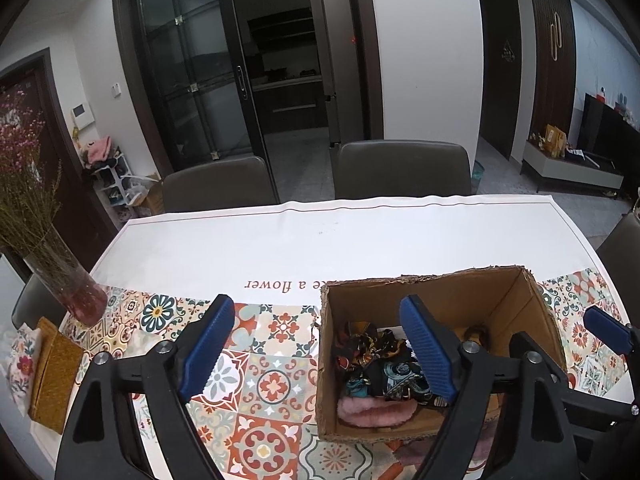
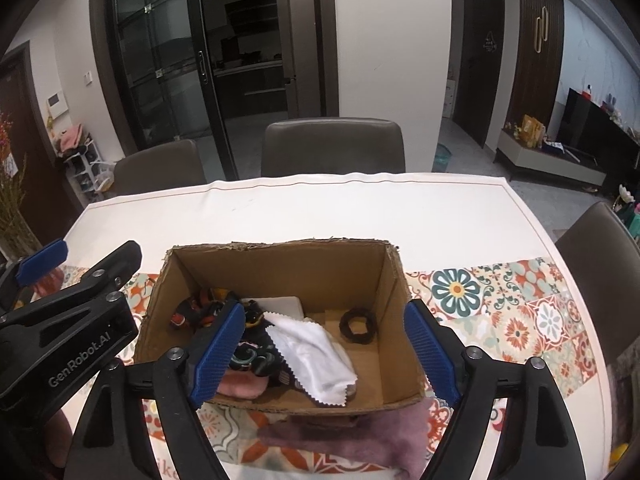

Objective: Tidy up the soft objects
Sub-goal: 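Withdraw both tools from the box toward the grey floral pouch, then close the left tool on the grey floral pouch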

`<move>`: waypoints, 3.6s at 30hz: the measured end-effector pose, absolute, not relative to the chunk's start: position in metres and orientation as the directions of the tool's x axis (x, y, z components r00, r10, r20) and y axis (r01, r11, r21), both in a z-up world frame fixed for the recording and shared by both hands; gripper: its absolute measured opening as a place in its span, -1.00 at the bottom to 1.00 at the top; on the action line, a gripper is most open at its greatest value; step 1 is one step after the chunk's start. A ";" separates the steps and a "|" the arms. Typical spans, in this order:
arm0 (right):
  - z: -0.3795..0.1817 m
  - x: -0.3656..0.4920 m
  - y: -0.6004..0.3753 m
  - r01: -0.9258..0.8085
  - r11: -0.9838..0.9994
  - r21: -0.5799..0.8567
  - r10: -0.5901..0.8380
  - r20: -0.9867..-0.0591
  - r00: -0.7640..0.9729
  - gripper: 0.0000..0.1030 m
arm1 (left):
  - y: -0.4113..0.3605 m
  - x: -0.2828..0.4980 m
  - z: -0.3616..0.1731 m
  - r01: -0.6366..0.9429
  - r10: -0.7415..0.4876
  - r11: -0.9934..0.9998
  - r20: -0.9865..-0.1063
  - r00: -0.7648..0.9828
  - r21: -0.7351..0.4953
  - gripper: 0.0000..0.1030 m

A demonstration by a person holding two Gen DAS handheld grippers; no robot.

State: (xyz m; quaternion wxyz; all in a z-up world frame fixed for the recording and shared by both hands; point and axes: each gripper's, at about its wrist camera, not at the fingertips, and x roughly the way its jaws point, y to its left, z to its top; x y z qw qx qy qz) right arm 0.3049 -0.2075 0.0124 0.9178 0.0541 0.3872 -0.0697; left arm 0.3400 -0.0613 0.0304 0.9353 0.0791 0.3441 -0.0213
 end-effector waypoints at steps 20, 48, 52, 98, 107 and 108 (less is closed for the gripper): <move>0.032 0.266 -0.204 0.183 0.982 0.038 -0.106 -0.691 0.715 0.62 | -0.048 0.298 0.049 0.047 0.041 0.991 -0.610 0.791 0.127 0.94; 0.018 0.210 -0.221 0.236 0.970 0.060 -0.130 -0.692 0.710 0.62 | -0.037 0.236 0.027 0.045 0.075 0.984 -0.625 0.777 0.174 0.95; 0.014 0.195 -0.225 0.246 0.968 0.052 -0.143 -0.694 0.706 0.62 | -0.042 0.222 0.019 0.059 0.058 0.985 -0.635 0.771 0.162 0.95; -0.084 0.033 -0.252 0.359 0.933 0.024 -0.209 -0.777 0.594 0.62 | -0.078 0.086 -0.090 0.275 -0.131 0.959 -0.749 0.649 0.071 0.94; -0.099 0.030 -0.265 0.383 0.923 0.030 -0.211 -0.794 0.570 0.62 | -0.095 0.091 -0.119 0.328 -0.161 0.943 -0.793 0.587 0.051 0.94; -0.101 0.031 -0.266 0.385 0.923 0.032 -0.209 -0.796 0.567 0.62 | -0.096 0.092 -0.121 0.330 -0.160 0.943 -0.797 0.582 0.052 0.94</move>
